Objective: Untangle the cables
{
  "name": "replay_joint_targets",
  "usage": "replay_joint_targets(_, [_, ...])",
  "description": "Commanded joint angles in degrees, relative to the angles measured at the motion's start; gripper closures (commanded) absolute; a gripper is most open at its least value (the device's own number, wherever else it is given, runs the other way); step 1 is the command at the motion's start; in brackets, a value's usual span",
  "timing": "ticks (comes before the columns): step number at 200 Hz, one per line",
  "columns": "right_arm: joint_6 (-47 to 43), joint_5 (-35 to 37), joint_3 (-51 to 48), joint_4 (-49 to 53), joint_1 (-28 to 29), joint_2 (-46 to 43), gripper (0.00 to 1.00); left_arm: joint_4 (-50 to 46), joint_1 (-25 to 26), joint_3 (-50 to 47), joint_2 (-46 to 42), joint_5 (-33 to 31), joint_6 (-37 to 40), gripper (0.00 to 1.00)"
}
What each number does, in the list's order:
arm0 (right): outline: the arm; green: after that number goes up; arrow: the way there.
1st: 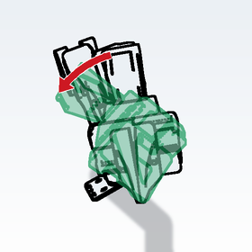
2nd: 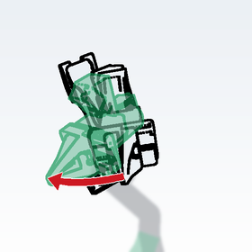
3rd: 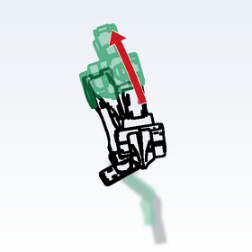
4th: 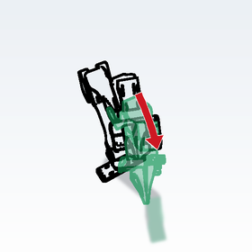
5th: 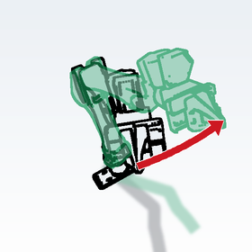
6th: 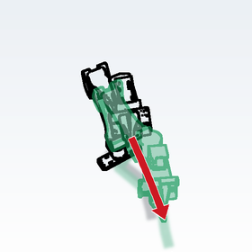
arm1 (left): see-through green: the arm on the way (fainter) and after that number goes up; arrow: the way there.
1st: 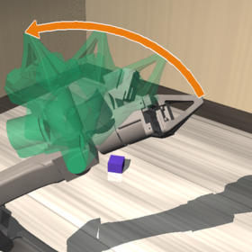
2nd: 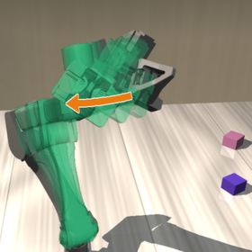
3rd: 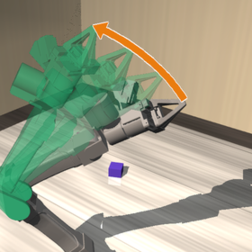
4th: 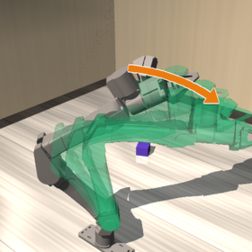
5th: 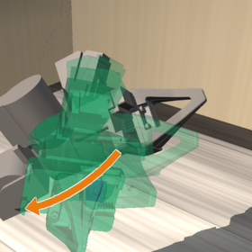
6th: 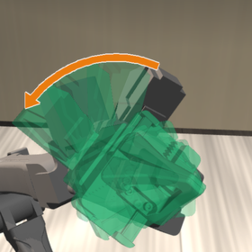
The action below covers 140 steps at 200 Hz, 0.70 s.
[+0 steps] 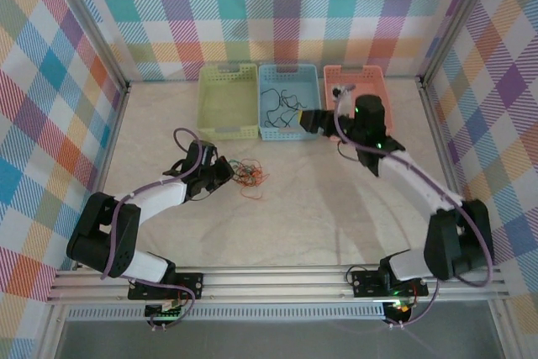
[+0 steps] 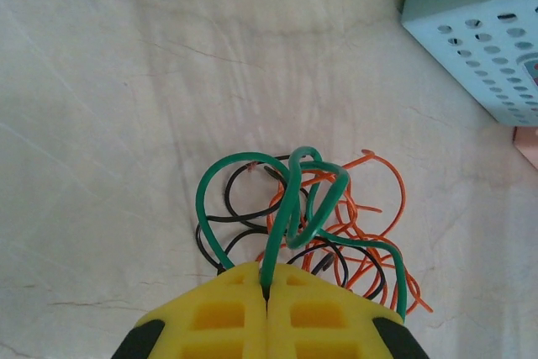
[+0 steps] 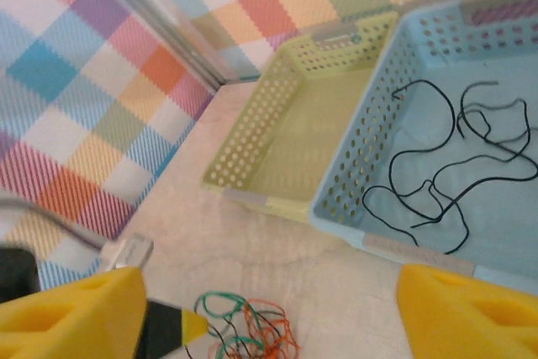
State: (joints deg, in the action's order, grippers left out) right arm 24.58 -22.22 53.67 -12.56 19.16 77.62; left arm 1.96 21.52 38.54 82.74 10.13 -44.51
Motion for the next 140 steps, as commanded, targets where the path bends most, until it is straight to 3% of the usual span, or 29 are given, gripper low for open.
replay_joint_targets(1, [-3.21, 2.31, -8.98, -13.59, 0.00, -3.99, 0.00, 1.43, 0.79, 1.71, -0.25, 0.99, 1.68, 1.00])
replay_joint_targets(24, [4.46, 19.18, -12.94, -9.02, -0.04, -7.32, 0.00, 1.95, 1.36, 2.29, -0.26, 2.00, 2.55, 1.00])
replay_joint_targets(31, [6.35, 21.49, -13.39, -8.07, -0.08, -7.19, 0.00, 1.64, 1.73, 2.63, -0.51, 1.76, 3.16, 1.00])
replay_joint_targets(41, [4.52, 16.82, -13.83, -10.38, -0.11, -5.53, 0.01, 1.06, 2.39, 3.06, -1.00, 0.94, 4.19, 1.00])
replay_joint_targets(61, [2.92, 7.55, -11.57, -10.82, 1.33, -0.41, 0.14, -0.34, 3.58, 3.83, -1.91, -0.67, 5.92, 1.00])
replay_joint_targets(102, [-2.14, 9.52, -8.22, -7.61, 8.83, 7.25, 0.29, -0.93, 4.15, 4.93, -0.39, -0.07, 6.75, 1.00])
replay_joint_targets(140, [-1.12, 5.70, -7.11, -9.36, 9.83, 11.84, 0.40, -0.60, 4.10, 5.86, 2.43, 2.76, 6.25, 1.00])
